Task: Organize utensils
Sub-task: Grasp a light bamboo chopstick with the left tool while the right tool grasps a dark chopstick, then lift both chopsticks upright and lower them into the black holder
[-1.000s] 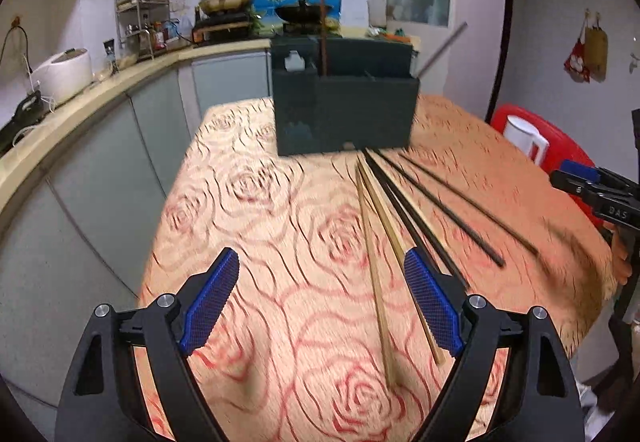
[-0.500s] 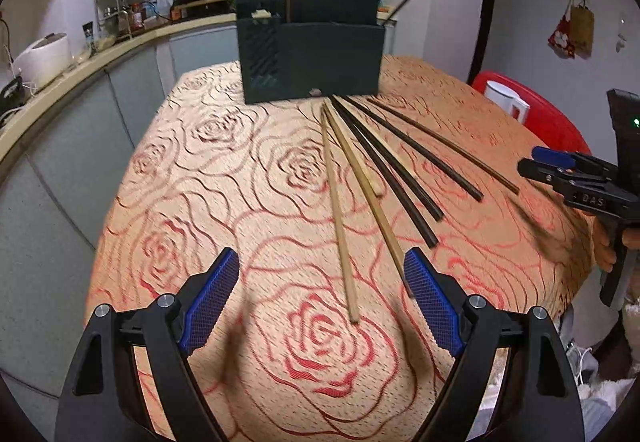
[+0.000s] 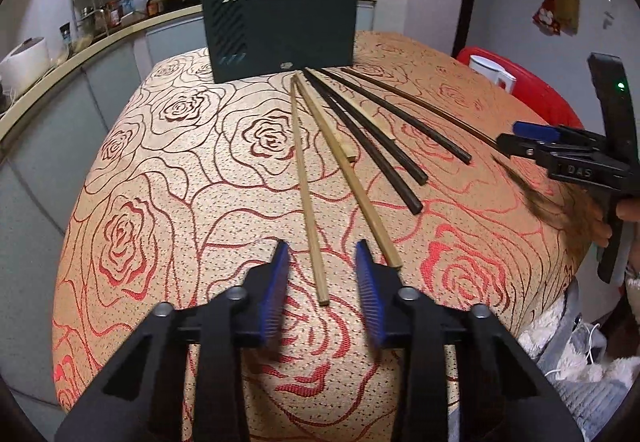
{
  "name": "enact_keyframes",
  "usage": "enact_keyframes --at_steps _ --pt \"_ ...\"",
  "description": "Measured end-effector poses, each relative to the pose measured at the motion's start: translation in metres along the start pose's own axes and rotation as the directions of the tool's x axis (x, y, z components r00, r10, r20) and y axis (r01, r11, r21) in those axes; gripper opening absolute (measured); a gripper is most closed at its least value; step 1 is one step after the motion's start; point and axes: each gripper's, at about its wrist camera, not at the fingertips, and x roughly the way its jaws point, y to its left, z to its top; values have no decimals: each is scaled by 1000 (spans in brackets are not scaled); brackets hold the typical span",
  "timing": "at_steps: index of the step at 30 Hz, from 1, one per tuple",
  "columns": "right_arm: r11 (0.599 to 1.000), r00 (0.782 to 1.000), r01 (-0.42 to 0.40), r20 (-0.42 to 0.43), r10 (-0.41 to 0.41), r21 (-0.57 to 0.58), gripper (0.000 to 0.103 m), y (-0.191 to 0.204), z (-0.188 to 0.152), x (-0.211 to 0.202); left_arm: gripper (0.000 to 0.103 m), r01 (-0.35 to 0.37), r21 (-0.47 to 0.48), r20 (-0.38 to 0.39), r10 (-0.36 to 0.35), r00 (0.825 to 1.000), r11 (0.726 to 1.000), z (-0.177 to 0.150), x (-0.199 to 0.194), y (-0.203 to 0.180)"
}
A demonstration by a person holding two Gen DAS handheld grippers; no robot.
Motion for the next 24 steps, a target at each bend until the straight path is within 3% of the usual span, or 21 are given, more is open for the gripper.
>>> enact_keyframes --at_steps 5,6,13,19,24 --pt "999 1000 12 -8 -13 -47 49 10 -1 9 10 -16 -13 4 16 1000 1000 1 1 4" --pt "999 1000 6 -7 -6 -50 43 10 -1 9 7 -16 -24 4 16 1000 1000 1 1 7" --pt "995 1000 2 18 0 -102 12 18 -2 10 7 -13 -36 8 13 1000 999 1 0 10" --pt "997 999 -37 -11 37 -71 7 15 2 7 6 -34 -39 36 35 999 999 7 -11 15" --pt "998 998 -47 50 49 -35 7 7 15 -18 6 -65 -27 106 67 992 998 23 -39 22"
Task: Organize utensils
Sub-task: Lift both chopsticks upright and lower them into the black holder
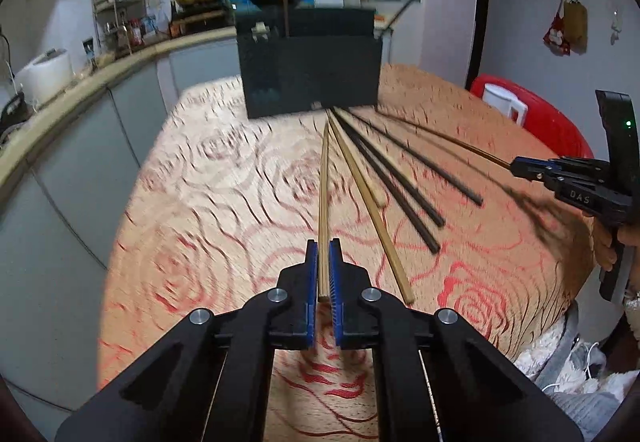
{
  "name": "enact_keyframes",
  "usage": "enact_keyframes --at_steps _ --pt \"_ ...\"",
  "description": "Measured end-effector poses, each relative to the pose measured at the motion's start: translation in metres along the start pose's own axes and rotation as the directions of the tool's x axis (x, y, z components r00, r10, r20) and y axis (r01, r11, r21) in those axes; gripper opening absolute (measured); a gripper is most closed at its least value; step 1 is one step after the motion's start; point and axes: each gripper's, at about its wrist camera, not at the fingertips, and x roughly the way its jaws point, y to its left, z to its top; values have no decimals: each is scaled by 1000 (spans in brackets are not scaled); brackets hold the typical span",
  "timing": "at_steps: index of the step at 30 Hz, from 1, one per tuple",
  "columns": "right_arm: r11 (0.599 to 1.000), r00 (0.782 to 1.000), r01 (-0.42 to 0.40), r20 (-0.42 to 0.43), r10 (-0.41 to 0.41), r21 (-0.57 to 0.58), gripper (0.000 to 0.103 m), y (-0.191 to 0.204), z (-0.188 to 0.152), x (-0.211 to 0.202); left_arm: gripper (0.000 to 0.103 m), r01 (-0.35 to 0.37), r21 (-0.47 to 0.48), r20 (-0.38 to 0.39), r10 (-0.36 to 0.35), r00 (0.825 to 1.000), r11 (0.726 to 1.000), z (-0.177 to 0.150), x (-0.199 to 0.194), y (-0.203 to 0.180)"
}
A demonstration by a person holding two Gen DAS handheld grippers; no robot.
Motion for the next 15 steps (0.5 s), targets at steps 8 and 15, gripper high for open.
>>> enact_keyframes --at_steps 8,15 --pt "998 986 -55 160 48 42 7 -14 53 -51 6 -72 57 149 63 987 996 49 -46 12" --pt "996 962 -85 263 75 27 7 -13 100 -73 6 -95 39 257 82 963 995 99 -65 30"
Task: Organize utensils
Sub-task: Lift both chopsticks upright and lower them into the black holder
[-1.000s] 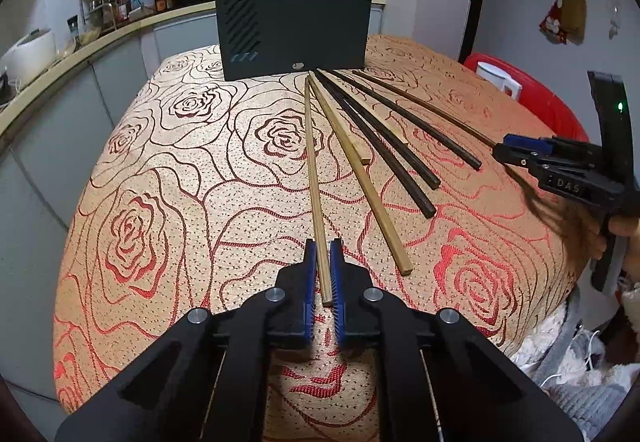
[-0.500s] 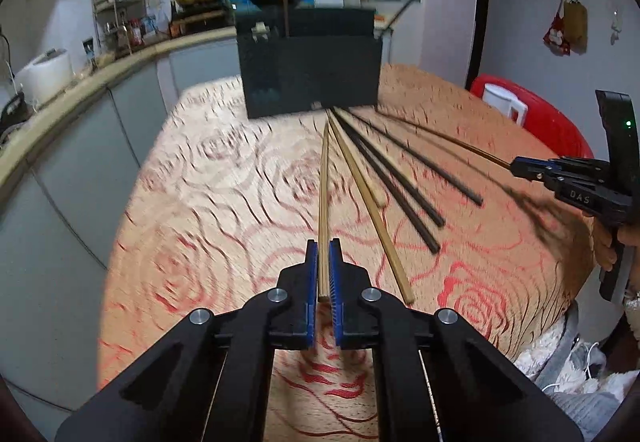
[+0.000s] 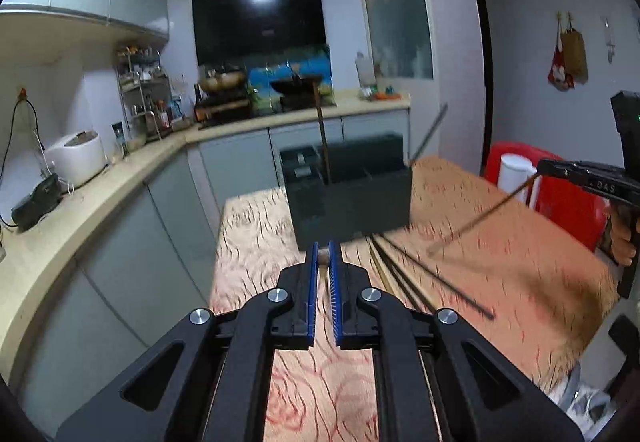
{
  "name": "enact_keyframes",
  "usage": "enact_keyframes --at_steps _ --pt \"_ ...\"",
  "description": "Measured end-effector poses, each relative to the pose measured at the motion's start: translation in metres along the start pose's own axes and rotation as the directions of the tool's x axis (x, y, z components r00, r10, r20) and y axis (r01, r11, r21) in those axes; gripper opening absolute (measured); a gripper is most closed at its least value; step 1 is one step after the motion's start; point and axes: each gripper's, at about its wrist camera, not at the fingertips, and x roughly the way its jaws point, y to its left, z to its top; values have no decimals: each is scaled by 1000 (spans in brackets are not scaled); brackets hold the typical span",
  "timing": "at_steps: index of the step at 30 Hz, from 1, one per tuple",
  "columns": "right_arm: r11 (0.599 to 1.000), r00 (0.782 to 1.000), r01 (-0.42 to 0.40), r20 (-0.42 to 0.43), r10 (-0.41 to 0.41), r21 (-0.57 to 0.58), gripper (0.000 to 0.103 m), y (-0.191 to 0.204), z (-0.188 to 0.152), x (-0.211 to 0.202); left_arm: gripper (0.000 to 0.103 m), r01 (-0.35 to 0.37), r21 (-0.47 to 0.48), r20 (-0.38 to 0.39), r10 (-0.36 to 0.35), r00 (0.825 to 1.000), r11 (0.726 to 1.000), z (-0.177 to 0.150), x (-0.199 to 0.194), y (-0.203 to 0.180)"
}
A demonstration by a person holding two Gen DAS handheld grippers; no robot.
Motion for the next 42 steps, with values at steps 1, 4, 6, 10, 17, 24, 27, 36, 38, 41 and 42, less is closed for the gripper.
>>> enact_keyframes --at_steps 1,4,6,10,17,24,27,36,38,41,42 --pt "1000 1000 -5 12 5 -4 7 1 7 0 6 0 -7 9 0 1000 1000 7 1 3" --pt "1000 1000 -13 25 13 -8 7 4 22 4 6 7 -20 18 -7 1000 1000 21 6 10" --pt "1000 1000 -21 23 21 -5 7 4 29 9 6 15 -17 19 -15 1000 1000 30 11 12" --pt "1000 1000 -30 9 30 5 7 4 41 20 6 22 -13 18 -21 1000 1000 48 20 17" --pt "999 1000 -29 -3 29 25 7 0 73 30 6 37 -24 19 -37 999 999 73 29 25" --pt "1000 999 -18 26 18 -12 7 7 110 25 6 40 -17 25 -39 999 999 101 30 29" --pt "1000 999 -14 41 15 -27 7 8 122 22 6 39 -8 37 -39 999 999 115 30 27" --pt "999 997 -3 74 6 -41 7 11 150 27 6 58 -20 81 -56 995 998 162 40 20" --pt "999 997 2 80 1 -39 7 10 156 31 6 65 -24 92 -62 994 998 172 44 18" --pt "999 996 10 89 -6 -37 7 9 166 36 6 73 -28 108 -70 992 997 188 52 13" --pt "999 996 13 92 -10 -36 7 8 170 38 6 75 -28 112 -72 991 997 191 55 12"
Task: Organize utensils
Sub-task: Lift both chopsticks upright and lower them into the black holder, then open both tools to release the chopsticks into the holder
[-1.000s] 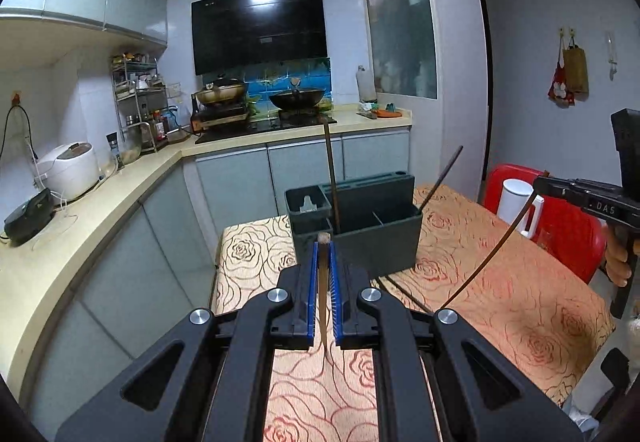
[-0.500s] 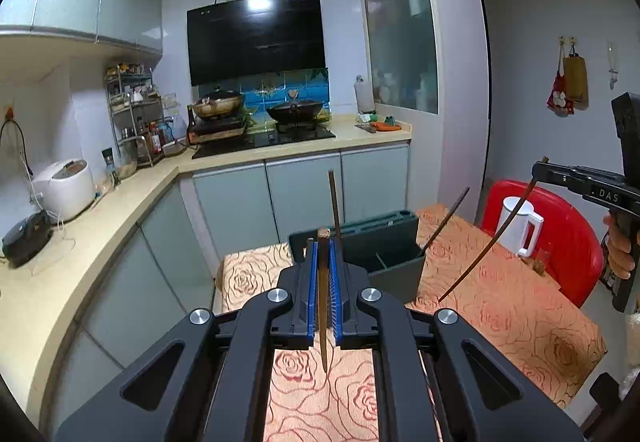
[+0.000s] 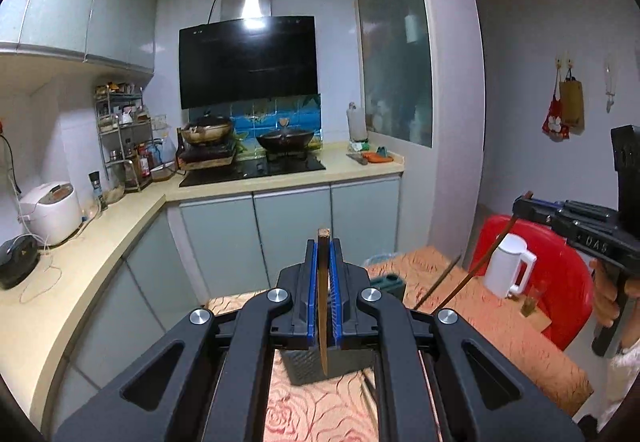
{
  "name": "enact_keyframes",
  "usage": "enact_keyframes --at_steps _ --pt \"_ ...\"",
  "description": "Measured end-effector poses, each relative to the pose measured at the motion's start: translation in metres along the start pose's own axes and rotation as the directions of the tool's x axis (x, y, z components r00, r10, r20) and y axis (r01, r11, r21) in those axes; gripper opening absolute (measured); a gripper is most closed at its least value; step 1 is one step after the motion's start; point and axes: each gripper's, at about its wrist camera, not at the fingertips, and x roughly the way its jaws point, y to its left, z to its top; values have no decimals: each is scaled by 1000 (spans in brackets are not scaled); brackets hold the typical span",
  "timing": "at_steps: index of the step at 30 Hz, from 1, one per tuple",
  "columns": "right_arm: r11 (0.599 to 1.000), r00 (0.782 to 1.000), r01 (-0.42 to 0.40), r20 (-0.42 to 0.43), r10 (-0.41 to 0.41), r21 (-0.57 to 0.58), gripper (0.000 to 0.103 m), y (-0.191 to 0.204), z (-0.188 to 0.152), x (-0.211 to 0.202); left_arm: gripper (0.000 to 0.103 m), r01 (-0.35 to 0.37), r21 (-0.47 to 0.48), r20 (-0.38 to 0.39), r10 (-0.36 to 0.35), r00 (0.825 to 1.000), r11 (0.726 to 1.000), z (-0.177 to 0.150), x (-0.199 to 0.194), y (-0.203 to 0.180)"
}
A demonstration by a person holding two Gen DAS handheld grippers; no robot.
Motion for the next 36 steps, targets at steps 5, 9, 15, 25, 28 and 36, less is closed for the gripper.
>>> enact_keyframes --at_steps 5,9,15,25,28,36 --pt "1000 1000 8 4 -8 11 7 -3 11 14 6 7 -11 23 -7 1000 1000 15 19 -8" --pt "1000 1000 12 -11 -12 15 7 -4 13 27 6 8 -24 19 -8 1000 1000 20 39 -11" --pt "999 998 31 -54 -30 19 7 -8 12 50 6 -6 -28 -9 6 1000 1000 15 68 -9" --pt "998 989 59 -139 -56 14 7 -8 1 92 6 -28 -53 -97 22 995 998 -10 116 0" --pt "998 983 58 -176 -54 15 7 -7 -9 107 6 -30 -56 -113 24 993 998 -17 123 3" --pt "998 977 55 -206 -46 37 7 -8 -23 123 12 -29 -96 -126 17 992 995 -26 125 15"
